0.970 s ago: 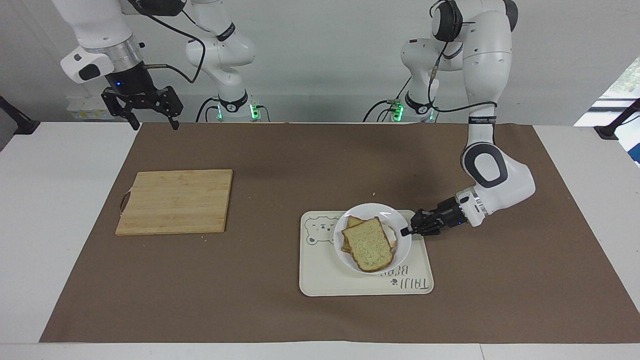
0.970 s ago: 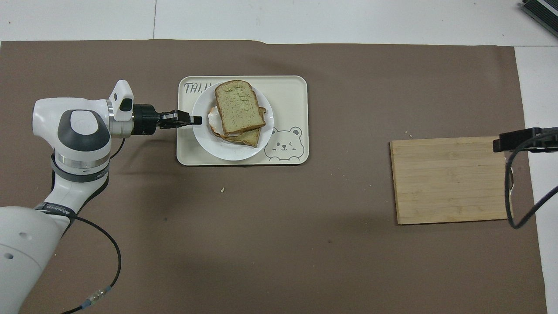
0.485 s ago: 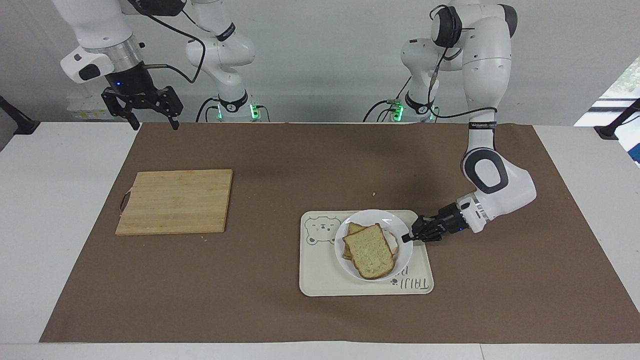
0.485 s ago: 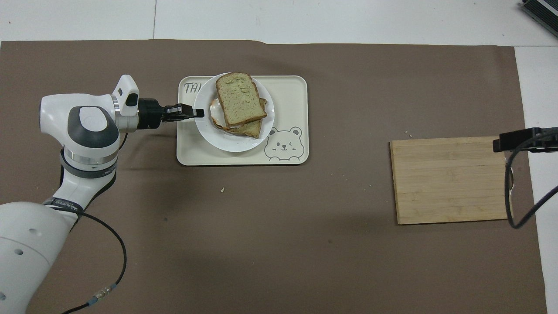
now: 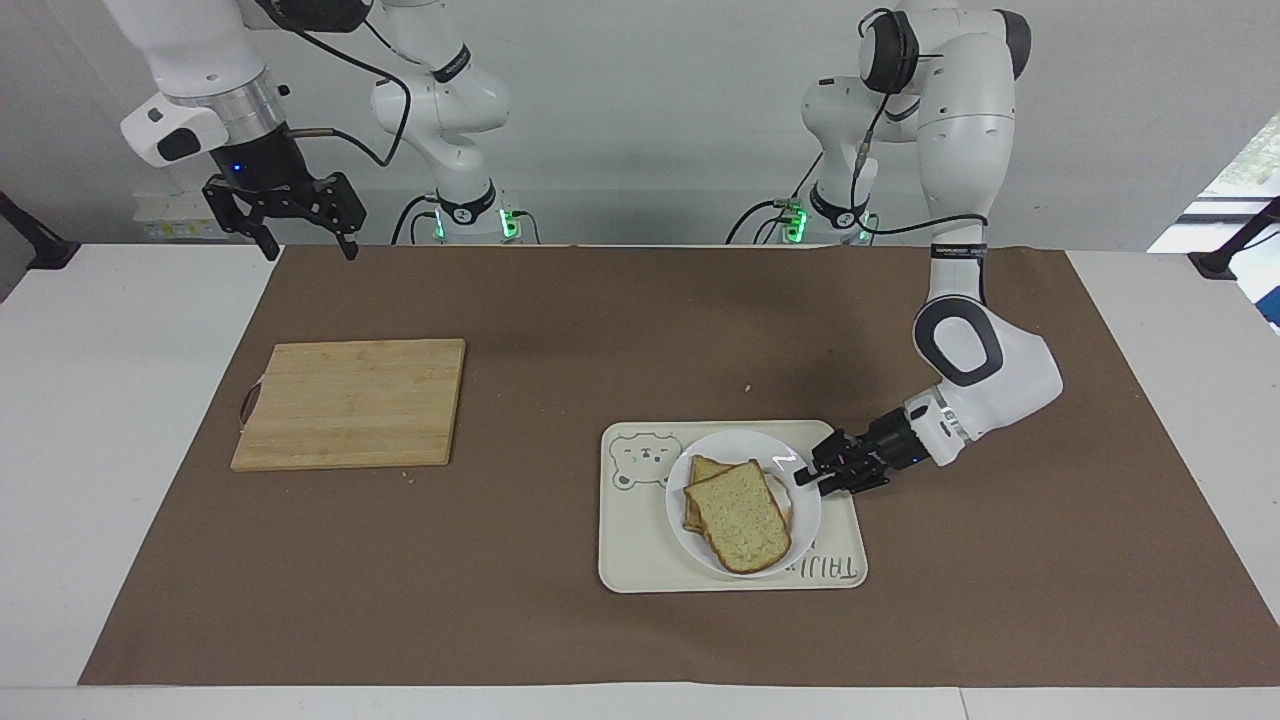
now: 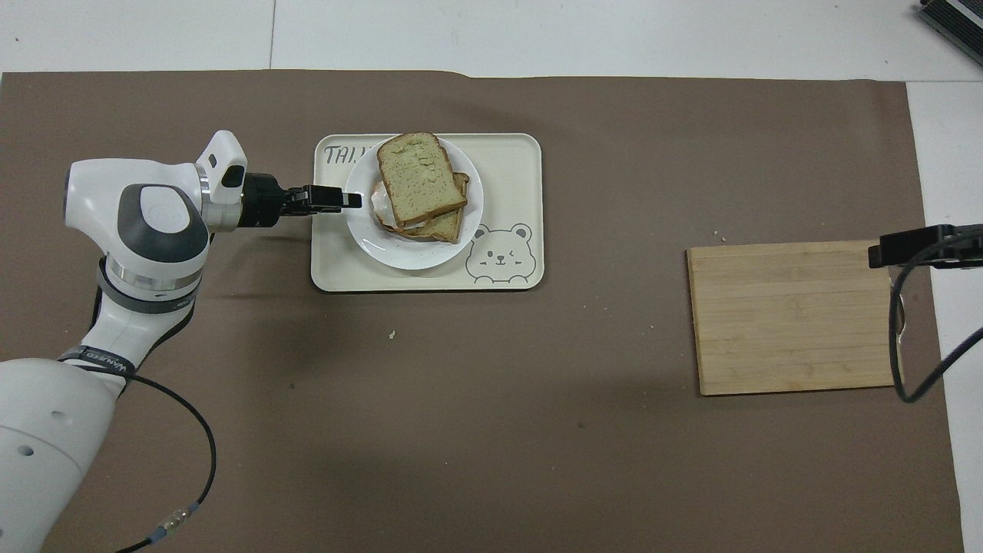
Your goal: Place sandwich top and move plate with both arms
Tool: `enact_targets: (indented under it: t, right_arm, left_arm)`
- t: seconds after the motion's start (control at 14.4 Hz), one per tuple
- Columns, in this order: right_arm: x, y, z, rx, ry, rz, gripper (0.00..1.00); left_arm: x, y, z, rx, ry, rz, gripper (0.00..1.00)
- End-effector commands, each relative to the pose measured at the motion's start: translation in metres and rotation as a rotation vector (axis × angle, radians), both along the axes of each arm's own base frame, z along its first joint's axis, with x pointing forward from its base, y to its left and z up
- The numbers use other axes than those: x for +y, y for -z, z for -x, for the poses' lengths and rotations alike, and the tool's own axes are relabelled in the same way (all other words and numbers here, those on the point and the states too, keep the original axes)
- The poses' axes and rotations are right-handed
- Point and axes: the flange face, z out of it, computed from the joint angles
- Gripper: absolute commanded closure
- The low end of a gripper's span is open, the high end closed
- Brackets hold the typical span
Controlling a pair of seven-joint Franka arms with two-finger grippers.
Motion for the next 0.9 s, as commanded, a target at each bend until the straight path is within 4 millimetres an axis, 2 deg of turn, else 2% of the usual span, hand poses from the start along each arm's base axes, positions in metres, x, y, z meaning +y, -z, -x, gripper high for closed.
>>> enact_targets:
  t: [0.0, 0.14, 0.28, 0.48, 0.62, 0.76, 0.83]
  right_arm:
    - [-0.001, -0.001, 0.001, 0.009, 0.002, -0.001, 0.00]
    - [-0.001, -0.002, 0.001, 0.007, 0.002, -0.001, 0.00]
    - [-0.001, -0.001, 0.001, 0.009, 0.002, -0.001, 0.00]
    - [-0.001, -0.002, 0.001, 0.007, 0.002, -0.001, 0.00]
    - [-0.001, -0.002, 0.001, 0.007, 0.002, -0.001, 0.00]
    - [-0.001, -0.002, 0.001, 0.007, 0.002, -0.001, 0.00]
    - [-0.001, -0.001, 0.001, 0.009, 0.002, -0.001, 0.00]
  left_arm:
    - [0.011, -0.053, 0.003, -0.030, 0.021, -0.132, 0.00]
    - [0.018, -0.092, 0.007, -0.049, 0.029, -0.241, 0.00]
    - [0.035, -0.133, 0.012, -0.042, -0.010, -0.363, 0.00]
    - [0.049, -0.209, 0.034, -0.093, 0.108, -0.580, 0.00]
    - [0.066, -0.250, 0.046, -0.066, 0.161, -0.682, 0.00]
    - [0.074, -0.302, 0.062, -0.065, 0.190, -0.765, 0.00]
    - [0.078, -0.311, 0.068, -0.039, 0.198, -0.768, 0.00]
